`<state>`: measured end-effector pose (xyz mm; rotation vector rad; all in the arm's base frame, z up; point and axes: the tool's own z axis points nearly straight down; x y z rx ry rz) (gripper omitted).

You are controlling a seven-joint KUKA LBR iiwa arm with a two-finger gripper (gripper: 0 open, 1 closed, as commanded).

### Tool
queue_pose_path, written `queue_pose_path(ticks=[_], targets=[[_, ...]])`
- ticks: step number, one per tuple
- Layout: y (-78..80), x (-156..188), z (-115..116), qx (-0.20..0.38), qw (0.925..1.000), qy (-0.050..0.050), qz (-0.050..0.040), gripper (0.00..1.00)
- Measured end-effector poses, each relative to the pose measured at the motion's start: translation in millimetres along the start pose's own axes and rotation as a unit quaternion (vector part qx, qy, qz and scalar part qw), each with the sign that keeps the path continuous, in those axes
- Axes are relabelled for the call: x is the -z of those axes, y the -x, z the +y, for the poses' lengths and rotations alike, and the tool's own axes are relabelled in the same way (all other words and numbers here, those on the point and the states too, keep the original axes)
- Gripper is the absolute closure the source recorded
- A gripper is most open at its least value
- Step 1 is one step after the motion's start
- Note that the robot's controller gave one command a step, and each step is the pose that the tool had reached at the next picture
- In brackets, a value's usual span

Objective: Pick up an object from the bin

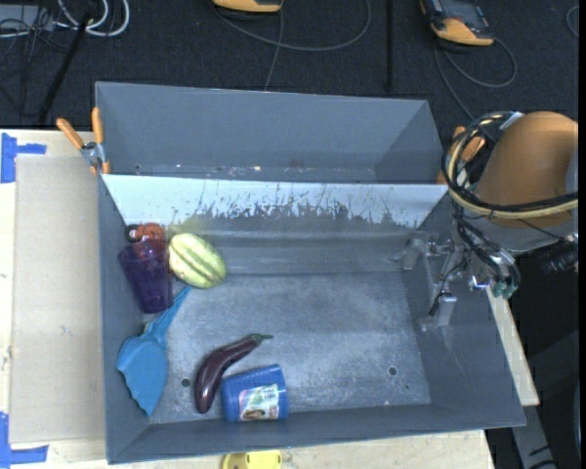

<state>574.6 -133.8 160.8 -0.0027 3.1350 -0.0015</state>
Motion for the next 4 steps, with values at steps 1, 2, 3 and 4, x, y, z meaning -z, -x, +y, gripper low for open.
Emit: queue_pose_path(ticks=[1,2,3,4], targets=[[-5.1,-30.4,38.6,0.098,0.9952,0.001,0.0032,0.00],[-31.2,-57.4,47.7,0.167,0.9859,0.002,0.0030,0.00],[-57.0,-59.1,66.3,0.050,0.9987,0.001,0.0047,0.00],[-66.5,-61.6,76.2,0.108,0.9941,0.002,0.0050,0.00]])
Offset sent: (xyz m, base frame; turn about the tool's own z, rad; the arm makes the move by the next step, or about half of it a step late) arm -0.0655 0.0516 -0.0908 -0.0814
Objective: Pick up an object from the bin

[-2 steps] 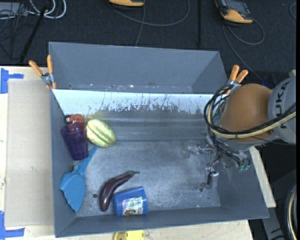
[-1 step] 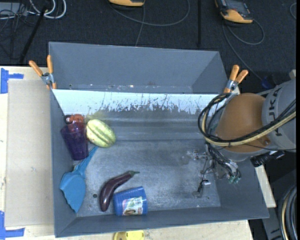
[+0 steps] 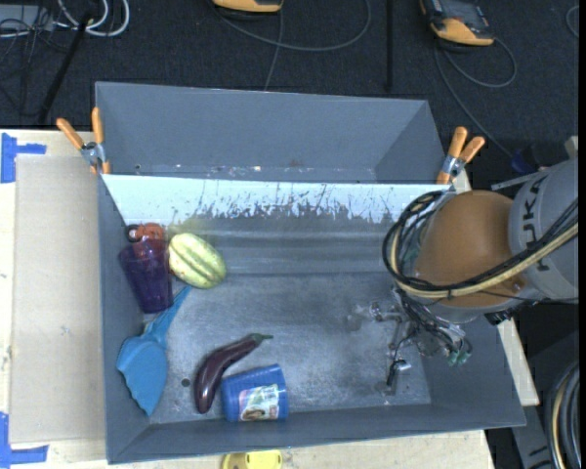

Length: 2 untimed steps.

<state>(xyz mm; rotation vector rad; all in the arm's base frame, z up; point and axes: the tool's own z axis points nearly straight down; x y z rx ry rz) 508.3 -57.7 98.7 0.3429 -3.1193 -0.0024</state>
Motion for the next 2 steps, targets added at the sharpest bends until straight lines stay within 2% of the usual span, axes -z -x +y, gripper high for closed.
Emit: queue_pose_path(ticks=[1,2], targets=[[0.0,-11.3,25.3,0.115,0.9934,-0.001,-0.0009,0.00],[2.0,-17.8,58.0,-0.002,1.0000,0.000,0.0002,0.00]])
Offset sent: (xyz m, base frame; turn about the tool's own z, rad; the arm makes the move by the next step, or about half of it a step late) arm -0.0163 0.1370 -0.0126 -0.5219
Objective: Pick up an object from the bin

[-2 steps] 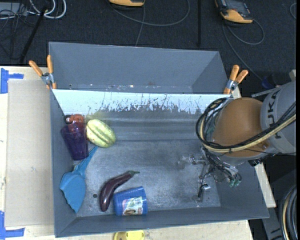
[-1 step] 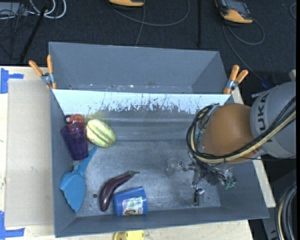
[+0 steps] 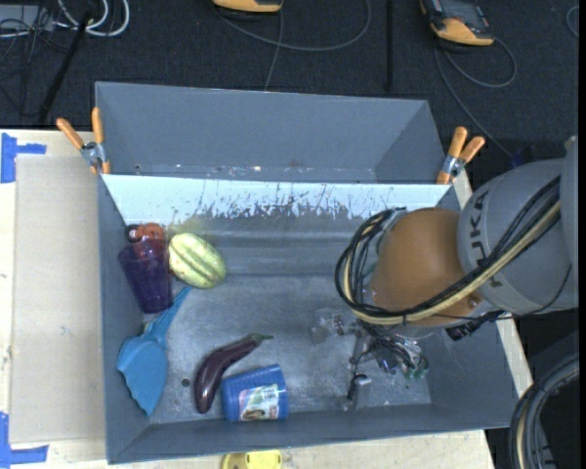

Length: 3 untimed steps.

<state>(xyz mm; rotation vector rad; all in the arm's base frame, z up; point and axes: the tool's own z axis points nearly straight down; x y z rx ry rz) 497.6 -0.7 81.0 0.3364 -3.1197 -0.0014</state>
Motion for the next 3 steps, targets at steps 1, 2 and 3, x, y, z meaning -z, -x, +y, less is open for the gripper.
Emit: queue_pose_path(ticks=[1,2,3], targets=[[15.8,-3.4,5.6,0.042,0.9991,0.000,-0.0018,0.00],[19.1,-4.0,5.1,0.079,0.9969,-0.001,-0.0026,0.00],[24.0,7.8,16.9,0.168,0.9857,0.000,-0.0017,0.00]])
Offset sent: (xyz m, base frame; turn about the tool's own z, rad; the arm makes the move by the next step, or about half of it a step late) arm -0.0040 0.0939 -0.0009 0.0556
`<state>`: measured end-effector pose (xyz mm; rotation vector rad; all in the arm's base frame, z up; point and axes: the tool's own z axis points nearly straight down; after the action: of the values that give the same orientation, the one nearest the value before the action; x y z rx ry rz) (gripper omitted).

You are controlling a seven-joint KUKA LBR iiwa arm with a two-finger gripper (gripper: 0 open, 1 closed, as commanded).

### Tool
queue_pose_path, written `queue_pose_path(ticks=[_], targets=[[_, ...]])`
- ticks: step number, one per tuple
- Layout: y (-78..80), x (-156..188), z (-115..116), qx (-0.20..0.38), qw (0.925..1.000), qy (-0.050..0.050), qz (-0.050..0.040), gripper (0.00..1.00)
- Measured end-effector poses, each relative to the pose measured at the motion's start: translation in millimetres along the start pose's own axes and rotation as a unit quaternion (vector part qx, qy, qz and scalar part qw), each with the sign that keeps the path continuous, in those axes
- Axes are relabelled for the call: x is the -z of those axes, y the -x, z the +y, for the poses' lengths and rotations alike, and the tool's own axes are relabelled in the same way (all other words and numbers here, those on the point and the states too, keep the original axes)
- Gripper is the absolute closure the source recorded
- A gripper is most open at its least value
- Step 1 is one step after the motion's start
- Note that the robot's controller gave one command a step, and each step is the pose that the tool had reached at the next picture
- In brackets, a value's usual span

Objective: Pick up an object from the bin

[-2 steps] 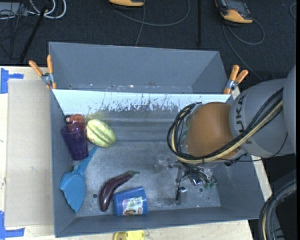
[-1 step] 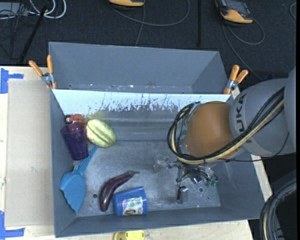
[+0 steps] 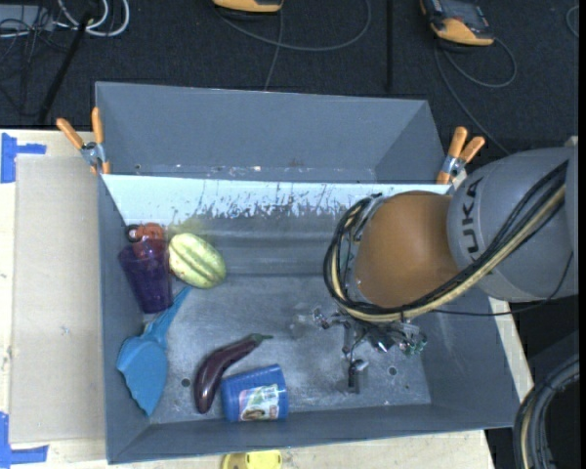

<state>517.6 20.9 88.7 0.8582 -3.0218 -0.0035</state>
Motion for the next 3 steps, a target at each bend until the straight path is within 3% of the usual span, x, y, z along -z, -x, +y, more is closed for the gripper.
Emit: queue_pose_path(ticks=[1,2,3], targets=[[14.0,0.3,24.4,-0.079,0.9969,-0.001,0.0002,0.00],[17.8,16.2,42.1,0.033,0.9995,0.000,0.0000,0.00],[30.2,29.6,61.8,0.108,0.9941,-0.001,0.0000,0.00]])
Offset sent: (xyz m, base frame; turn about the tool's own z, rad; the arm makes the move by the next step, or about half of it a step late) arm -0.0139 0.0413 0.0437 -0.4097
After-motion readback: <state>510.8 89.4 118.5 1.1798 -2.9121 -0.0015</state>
